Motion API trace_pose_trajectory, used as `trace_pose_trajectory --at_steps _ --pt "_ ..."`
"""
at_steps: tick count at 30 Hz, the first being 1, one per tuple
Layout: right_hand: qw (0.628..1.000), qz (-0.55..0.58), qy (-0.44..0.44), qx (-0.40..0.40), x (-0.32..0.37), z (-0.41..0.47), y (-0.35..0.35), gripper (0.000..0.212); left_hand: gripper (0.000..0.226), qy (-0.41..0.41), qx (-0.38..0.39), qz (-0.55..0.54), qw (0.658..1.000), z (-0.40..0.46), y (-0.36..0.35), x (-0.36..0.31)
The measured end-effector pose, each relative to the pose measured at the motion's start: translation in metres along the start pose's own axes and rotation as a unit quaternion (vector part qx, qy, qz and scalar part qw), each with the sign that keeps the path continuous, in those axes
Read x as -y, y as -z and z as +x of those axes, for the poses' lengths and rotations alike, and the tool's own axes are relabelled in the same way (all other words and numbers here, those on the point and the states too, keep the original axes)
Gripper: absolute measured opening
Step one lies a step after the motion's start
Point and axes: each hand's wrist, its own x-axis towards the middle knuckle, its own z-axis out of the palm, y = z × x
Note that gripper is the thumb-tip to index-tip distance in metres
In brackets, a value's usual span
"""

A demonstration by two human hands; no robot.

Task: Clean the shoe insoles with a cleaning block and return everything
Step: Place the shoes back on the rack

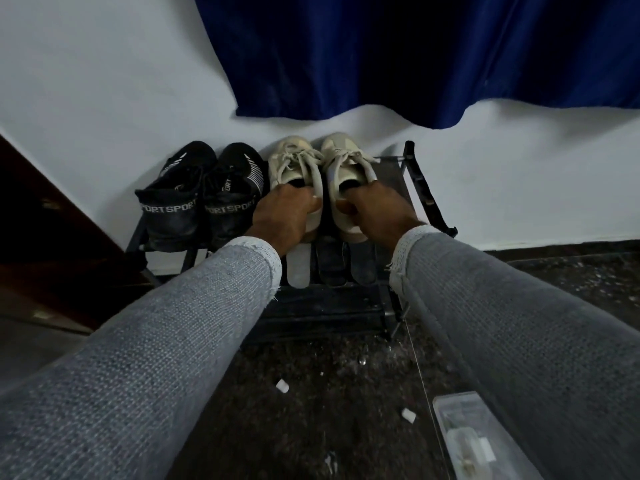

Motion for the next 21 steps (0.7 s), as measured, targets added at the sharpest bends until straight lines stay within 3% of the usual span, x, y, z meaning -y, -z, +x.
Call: trace_pose_trajectory --at_steps 4,21 --pt "1.000 -0.002 0.000 -0.008 0.002 0.003 -0.001 0.025 0.014 -0.008 -0.003 -0.028 1.000 0.005 -0.004 0.006" --pt "1.000 0.005 0.000 -0.017 0.004 0.004 -0.003 0.024 0.019 -0.022 0.000 -0.051 0.998 0.013 -0.016 0.016"
